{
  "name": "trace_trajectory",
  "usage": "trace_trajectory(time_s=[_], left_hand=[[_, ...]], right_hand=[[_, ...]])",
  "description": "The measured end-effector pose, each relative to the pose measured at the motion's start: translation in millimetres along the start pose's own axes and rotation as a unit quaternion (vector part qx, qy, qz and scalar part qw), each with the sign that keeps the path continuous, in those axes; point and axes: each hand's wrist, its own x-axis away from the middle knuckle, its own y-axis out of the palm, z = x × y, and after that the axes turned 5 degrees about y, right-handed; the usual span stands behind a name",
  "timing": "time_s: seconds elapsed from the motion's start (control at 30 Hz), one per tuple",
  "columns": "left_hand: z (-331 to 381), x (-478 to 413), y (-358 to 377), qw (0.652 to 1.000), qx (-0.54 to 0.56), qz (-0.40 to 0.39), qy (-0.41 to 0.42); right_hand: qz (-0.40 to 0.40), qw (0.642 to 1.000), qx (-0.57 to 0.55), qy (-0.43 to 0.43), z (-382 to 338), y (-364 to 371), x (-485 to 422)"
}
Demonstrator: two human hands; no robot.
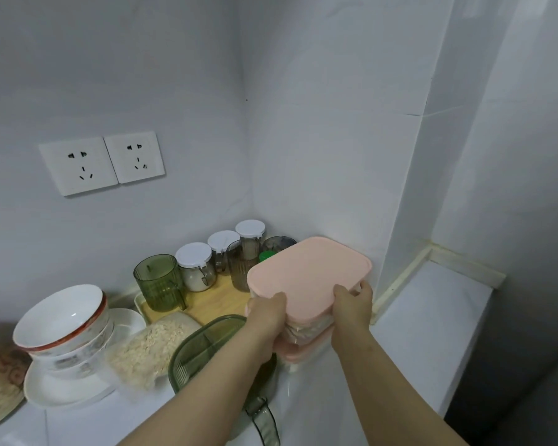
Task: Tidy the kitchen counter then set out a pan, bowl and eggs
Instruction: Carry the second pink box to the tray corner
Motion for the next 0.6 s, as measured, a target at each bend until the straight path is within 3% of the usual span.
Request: trace_trajectory(time_s=[0.13, 0.27, 0.4, 0.53, 0.6], left_hand=[[9, 5, -13, 0.993, -0.106, -0.037, -0.024], [12, 5, -28, 0.969, -0.241, -0.027, 0.053], [3, -2, -32, 0.896, -0.409, 0.057, 0.164], [-5, -5, -31, 0.871, -0.453, 0.017, 0.190], [-10, -7, -34, 0.877, -0.439, -0.021, 0.192]], right_hand=[[-0.011, 1.000, 0.012, -0.005, 7, -1, 2], [-0.014, 1.000, 0.016, -0.008, 9, -1, 1], [-0.026, 0.999, 0.017, -0.008, 9, -4, 5], [-0.033, 0.999, 0.012, 0.023, 11, -6, 6], [-0.028, 0.998, 0.023, 0.043, 15, -2, 9]])
